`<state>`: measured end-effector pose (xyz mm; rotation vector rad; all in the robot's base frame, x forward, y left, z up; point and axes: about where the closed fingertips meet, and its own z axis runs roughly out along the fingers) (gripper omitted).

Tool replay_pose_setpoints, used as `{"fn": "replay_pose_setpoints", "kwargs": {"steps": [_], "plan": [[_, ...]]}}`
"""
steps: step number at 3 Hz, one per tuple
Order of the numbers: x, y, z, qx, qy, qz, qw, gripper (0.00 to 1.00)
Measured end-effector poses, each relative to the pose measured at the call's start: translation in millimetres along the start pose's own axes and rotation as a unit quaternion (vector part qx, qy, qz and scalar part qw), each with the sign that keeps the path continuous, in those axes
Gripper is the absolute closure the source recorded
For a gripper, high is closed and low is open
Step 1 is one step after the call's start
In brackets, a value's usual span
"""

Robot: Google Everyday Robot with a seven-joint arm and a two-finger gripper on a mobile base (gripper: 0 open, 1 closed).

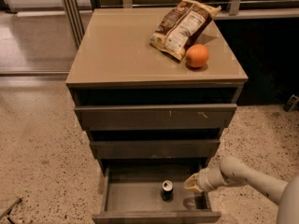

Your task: Pick pepsi can from bottom drawer and place on counter

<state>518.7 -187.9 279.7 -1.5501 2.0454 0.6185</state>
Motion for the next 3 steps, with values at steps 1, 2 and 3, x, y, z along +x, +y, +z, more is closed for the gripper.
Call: {"fn": "replay_pose_setpoints", "kwargs": {"steps": [1, 2, 3], "plan": [[1, -3, 27, -0.014, -0.015, -0.006, 0.9998, 0.40], [1, -5, 43, -0.022, -0.024, -0.012, 0.9994, 0.40], [-2, -8, 56, -0.030, -0.031, -0.022, 0.9988, 0.35]]}}
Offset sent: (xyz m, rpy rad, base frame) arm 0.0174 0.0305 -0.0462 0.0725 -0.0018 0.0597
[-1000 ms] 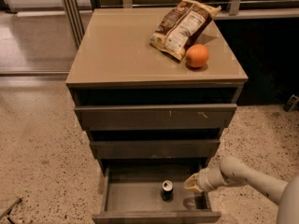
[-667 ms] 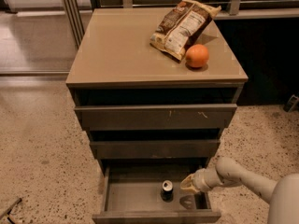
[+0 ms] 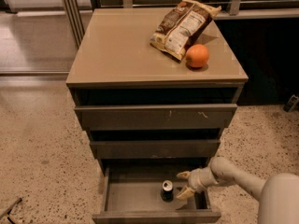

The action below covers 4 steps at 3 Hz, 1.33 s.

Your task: Pick pepsi can from bottom drawer and place on counter

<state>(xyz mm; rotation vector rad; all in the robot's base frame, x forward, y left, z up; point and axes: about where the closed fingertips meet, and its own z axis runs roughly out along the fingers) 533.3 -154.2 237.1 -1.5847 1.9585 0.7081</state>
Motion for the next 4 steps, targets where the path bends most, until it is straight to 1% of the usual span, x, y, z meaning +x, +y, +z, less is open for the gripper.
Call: {"fn": "replay_pose_setpoints", "kwargs": {"steps": [1, 2, 3, 4], "plan": [[0.0, 0.0, 0.1, 0.000, 0.000, 0.000, 1.0000, 0.58], [0.0, 0.1, 0.1, 0.000, 0.000, 0.000, 1.0000, 0.54], [0.0, 0.1, 0.1, 0.000, 0.000, 0.000, 1.0000, 0.71], [0.0, 0.1, 0.2, 0.000, 0.000, 0.000, 1.0000, 0.94]]}}
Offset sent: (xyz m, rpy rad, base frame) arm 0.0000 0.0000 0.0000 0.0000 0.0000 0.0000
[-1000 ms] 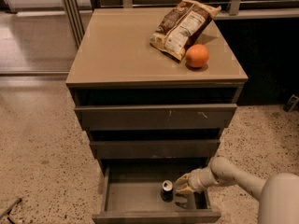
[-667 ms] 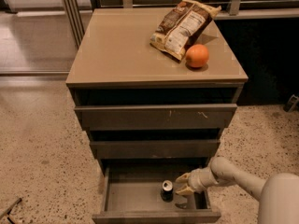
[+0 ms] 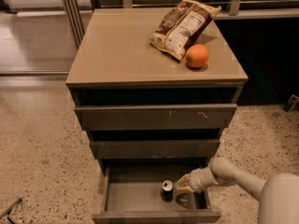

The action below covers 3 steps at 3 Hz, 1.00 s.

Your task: Pick pepsi can from bottom drawer and place on counter

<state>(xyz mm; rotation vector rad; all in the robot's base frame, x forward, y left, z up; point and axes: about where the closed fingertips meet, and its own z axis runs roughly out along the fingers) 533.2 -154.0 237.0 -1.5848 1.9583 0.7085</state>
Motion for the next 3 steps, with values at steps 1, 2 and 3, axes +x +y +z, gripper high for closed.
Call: {"fn": "replay_pose_setpoints", "kwargs": {"steps": [1, 2, 3], "plan": [[0, 0, 0, 0.000, 0.000, 0.000, 1.0000, 0.91], [1, 1, 5, -0.001, -0.002, 0.001, 1.0000, 0.67], [2, -1, 12, -0.001, -0.004, -0.001, 1.0000, 0.44]]}}
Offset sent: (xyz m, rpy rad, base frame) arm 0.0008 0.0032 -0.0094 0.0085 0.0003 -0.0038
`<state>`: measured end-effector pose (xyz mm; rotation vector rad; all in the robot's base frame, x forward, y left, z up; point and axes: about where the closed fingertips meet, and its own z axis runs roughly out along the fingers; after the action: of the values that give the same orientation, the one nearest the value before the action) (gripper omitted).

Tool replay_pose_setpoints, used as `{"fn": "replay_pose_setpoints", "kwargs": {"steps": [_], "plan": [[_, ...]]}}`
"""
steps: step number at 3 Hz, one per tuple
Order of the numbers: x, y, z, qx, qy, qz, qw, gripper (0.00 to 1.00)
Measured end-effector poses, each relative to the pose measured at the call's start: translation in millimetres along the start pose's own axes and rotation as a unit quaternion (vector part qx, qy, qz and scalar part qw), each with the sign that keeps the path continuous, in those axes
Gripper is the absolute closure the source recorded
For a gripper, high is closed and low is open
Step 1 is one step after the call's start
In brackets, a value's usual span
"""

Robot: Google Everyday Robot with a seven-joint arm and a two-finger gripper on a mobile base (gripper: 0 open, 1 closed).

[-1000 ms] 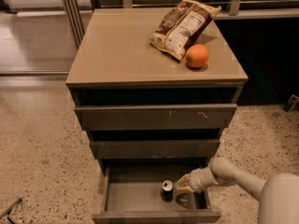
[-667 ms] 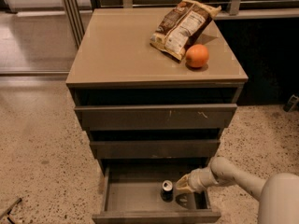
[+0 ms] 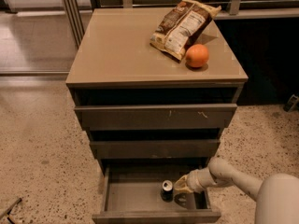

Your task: Pick pepsi can from bottom drawer and place on counter

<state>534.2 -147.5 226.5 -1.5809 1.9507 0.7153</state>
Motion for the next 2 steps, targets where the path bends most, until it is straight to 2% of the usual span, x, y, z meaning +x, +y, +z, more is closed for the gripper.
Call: {"fn": "replay_pose_setpoints", "kwargs": {"steps": [2], "plan": [[1.9, -1.7, 5.2, 0.002, -0.003, 0.000, 1.0000, 0.01]]}}
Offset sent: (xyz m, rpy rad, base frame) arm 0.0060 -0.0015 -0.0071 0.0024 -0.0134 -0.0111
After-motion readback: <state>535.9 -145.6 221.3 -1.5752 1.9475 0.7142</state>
